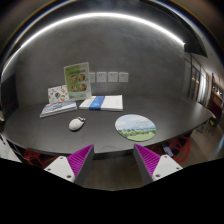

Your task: Arrange mouse

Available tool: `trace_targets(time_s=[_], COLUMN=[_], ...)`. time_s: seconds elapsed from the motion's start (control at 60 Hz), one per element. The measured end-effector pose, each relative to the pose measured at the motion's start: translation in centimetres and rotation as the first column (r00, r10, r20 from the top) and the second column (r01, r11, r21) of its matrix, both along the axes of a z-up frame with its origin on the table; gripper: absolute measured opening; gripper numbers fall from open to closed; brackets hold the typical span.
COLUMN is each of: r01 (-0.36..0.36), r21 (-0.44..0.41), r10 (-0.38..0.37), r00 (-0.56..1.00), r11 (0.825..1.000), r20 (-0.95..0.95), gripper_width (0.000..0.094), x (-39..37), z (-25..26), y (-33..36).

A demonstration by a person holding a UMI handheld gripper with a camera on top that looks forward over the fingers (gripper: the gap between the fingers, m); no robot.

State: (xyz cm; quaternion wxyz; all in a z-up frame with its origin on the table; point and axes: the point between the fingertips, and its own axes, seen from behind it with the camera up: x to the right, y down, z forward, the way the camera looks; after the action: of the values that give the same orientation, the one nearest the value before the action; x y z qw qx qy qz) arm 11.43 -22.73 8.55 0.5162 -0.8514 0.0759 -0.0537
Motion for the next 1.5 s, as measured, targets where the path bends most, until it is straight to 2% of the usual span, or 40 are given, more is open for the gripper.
trace_targets(time_s=[0.133, 0.15, 0.167, 0.25, 0.367, 0.45, 0.567, 0.617, 0.683, 0.833, 0.917, 0.933, 0.95, 1.1, 1.183, 1.283, 1.35, 1.383, 1.4, 1.5], r01=[-0.109, -0.120, -0.129, -0.195, -0.314, -0.367, -0.448, -0.459, -0.456, -0.471, -0.433, -0.421, -0.411, -0.343, -0.317, -0.278, -0.294, -0.304, -0.308, -0.310], r21=[0.008, 0.010, 0.011, 0.015, 0.014, 0.025, 0.030, 0.028, 0.013, -0.056, -0.110, -0.111, -0.107, -0.154, -0.174, -0.180, -0.173, -0.168, -0.164, -0.167], r10=[0.109, 0.121, 0.129, 0.196, 0.315, 0.368, 0.449, 0.460, 0.455, 0.464, 0.425, 0.414, 0.403, 0.337, 0.310, 0.270, 0.287, 0.297, 0.301, 0.303], r00=[0.994, 0.992, 0.991, 0.979, 0.948, 0.928, 0.888, 0.882, 0.884, 0.879, 0.901, 0.906, 0.911, 0.939, 0.948, 0.960, 0.956, 0.953, 0.951, 0.950], r11=[0.994, 0.993, 0.992, 0.981, 0.949, 0.930, 0.893, 0.888, 0.890, 0.880, 0.895, 0.900, 0.905, 0.927, 0.932, 0.943, 0.940, 0.938, 0.937, 0.936], r20=[-0.018, -0.023, -0.032, -0.063, -0.053, -0.058, -0.102, -0.103, -0.106, -0.106, -0.092, -0.088, -0.084, -0.067, -0.067, -0.071, -0.065, -0.067, -0.067, -0.071], gripper_width=[0.0824, 0.0822, 0.0823, 0.0824, 0.0821, 0.0820, 0.0821, 0.0820, 0.0821, 0.0821, 0.0820, 0.0858, 0.0813, 0.0823, 0.0817, 0.0773, 0.0759, 0.0689, 0.0579, 0.0520], x=[0.7, -1.1, 1.0, 1.4, -0.5, -2.8, -7.6, -9.1, -10.9, -14.3, -14.8, -14.9, -14.9, -15.6, -16.1, -16.1, -16.5, -16.8, -16.9, -17.0], z=[-0.7, -0.5, -1.3, -2.1, -3.0, -3.4, -4.3, -4.8, -5.6, -8.2, -9.9, -9.8, -9.7, -9.8, -9.8, -9.8, -9.8, -9.8, -9.8, -9.9], y=[1.5, 1.0, 2.0, 3.7, 6.0, 8.1, 11.4, 13.1, 15.4, 19.2, 21.2, 21.6, 22.1, 25.1, 26.2, 26.9, 27.0, 27.0, 27.1, 27.0])
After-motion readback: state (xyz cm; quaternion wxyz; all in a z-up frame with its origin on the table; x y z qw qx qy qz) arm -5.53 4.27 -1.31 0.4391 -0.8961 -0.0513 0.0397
